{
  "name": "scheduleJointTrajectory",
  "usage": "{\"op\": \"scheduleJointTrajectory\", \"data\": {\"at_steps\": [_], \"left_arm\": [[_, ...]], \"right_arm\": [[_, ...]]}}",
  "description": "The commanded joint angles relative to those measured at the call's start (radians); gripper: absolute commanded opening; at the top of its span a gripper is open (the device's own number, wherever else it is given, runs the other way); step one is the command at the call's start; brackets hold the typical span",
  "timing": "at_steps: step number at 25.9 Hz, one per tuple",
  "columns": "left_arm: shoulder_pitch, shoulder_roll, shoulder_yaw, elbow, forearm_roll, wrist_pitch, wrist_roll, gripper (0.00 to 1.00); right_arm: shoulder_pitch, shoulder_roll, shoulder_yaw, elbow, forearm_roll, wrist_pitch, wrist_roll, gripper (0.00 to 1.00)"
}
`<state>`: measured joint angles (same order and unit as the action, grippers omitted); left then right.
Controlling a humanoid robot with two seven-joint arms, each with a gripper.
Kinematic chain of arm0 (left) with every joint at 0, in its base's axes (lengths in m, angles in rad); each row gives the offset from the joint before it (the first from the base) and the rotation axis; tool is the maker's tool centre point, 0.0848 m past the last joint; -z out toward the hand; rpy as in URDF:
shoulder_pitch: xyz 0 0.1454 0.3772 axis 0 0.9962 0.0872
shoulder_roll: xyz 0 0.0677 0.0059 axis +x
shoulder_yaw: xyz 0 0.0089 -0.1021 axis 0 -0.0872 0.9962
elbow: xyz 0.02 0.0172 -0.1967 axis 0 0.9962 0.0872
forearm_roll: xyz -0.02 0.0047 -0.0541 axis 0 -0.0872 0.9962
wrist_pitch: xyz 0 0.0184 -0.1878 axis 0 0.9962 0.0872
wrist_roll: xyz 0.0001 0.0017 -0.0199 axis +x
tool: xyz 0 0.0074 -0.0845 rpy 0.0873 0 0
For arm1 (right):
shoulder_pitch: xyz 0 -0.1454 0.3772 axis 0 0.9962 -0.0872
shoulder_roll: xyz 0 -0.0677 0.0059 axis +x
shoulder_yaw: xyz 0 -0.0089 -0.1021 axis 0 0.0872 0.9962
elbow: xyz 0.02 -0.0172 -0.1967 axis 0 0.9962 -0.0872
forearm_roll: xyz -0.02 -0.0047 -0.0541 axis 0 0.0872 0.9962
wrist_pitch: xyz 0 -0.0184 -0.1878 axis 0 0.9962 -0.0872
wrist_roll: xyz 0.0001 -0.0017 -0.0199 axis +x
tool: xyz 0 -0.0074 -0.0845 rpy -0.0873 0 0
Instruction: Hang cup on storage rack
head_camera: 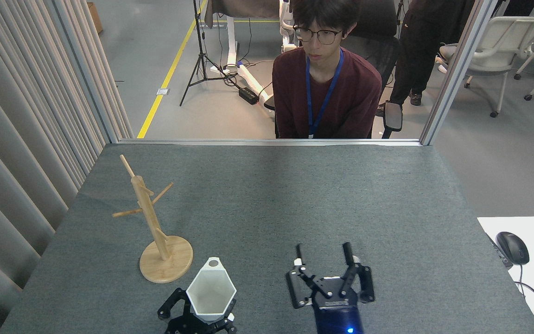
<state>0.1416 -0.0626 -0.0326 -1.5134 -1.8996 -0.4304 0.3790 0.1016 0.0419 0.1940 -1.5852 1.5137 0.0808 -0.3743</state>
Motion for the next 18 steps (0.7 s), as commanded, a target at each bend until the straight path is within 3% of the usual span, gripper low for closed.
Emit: {"op": "scheduleJointTrajectory", "data": {"at_steps": [1,4,11,14,18], "left_arm": [[0.003,0.001,0.085,0.002,0.007,0.013,0.011,0.26],[0.001,0.001,0.163,-0.008,0.007,0.039,0.012,0.27],[-0.002,-0.003,0.392,-0.07,-0.039,0.082,0.011,0.25],[-0.017,-0.01,0.448,-0.067,-0.116,0.098,0.012,0.25],[-0.063,-0.017,0.451,-0.067,-0.292,0.142,0.012,0.24]], "right_arm": [[0.107,-0.096,-0.136,0.04,-0.033,-0.018,0.017,0.99],[0.201,-0.14,-0.136,0.033,-0.033,-0.058,0.0,0.99],[0.21,-0.148,-0.14,0.034,-0.029,-0.061,-0.003,0.99],[0.202,-0.149,-0.139,0.036,-0.026,-0.059,-0.002,0.99],[0.194,-0.14,-0.139,0.04,0.025,-0.061,-0.002,0.99]]}}
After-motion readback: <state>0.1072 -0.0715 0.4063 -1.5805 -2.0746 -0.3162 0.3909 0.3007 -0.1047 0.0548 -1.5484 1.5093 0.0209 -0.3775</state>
